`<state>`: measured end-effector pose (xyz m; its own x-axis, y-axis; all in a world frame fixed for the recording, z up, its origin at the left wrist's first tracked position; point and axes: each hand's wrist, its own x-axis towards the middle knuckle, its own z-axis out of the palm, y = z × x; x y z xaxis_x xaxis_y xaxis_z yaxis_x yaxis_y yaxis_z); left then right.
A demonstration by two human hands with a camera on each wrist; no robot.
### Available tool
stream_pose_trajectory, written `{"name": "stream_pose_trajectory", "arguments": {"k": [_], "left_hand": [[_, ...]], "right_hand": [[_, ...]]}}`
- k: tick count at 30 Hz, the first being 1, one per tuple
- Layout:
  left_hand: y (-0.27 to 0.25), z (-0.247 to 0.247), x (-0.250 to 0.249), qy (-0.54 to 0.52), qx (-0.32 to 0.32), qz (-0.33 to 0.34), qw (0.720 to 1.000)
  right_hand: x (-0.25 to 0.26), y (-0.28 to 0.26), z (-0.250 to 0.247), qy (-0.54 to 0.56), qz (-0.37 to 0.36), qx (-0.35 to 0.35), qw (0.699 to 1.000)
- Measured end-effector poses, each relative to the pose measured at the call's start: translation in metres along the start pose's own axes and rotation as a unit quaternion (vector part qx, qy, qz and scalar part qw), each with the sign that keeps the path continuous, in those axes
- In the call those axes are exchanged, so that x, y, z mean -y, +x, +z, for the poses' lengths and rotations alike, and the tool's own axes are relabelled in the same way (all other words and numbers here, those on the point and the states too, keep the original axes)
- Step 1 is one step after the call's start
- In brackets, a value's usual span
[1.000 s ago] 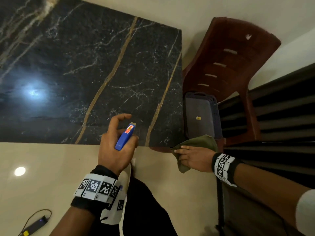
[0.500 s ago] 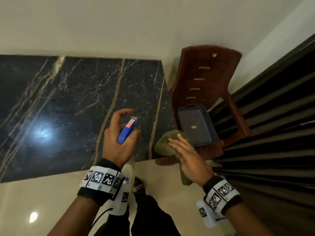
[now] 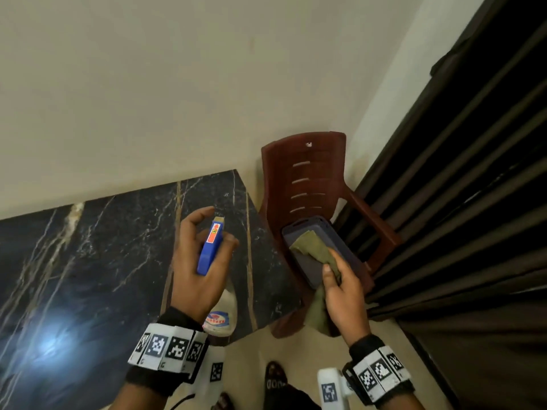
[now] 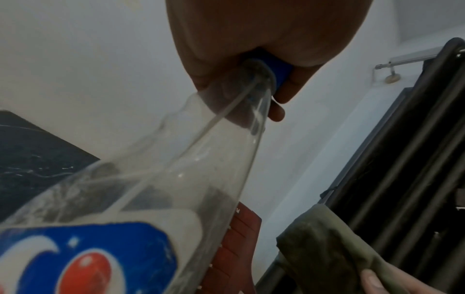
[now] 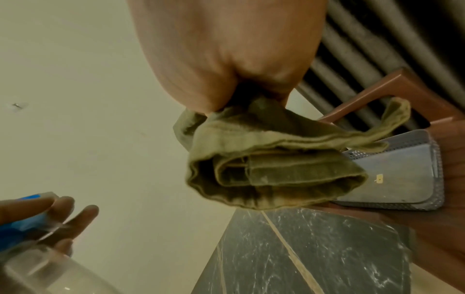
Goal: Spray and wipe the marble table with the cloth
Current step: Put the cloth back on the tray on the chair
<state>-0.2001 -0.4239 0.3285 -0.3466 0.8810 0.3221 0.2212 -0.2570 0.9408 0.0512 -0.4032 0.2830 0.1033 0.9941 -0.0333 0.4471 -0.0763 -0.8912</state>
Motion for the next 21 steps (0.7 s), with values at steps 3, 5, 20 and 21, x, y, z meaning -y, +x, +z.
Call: {"name": "stream_pose_trajectory", "arguments": {"k": [3, 5, 20, 21], "left_hand": [[0.015, 0.020, -0.001, -0.009, 0.032, 0.021, 0.999], [0.024, 0.032, -0.004, -0.013, 0.053, 0.034, 0.998], [0.107, 0.178, 0.045, 0.019, 0.139, -0.006, 0.990], [0.114, 0.194, 0.054, 0.021, 0.139, -0.020, 0.990]], "right_hand": [[-0.004, 0.004, -0.014, 0.010, 0.032, -0.046, 0.998], [-0.010, 0.007, -0.021, 0.011, 0.048, -0.059, 0.997], [-0.090, 0.104, -0.087, 0.026, 0.124, -0.101, 0.987], [-0.101, 0.117, -0.089, 0.031, 0.137, -0.095, 0.985]]}}
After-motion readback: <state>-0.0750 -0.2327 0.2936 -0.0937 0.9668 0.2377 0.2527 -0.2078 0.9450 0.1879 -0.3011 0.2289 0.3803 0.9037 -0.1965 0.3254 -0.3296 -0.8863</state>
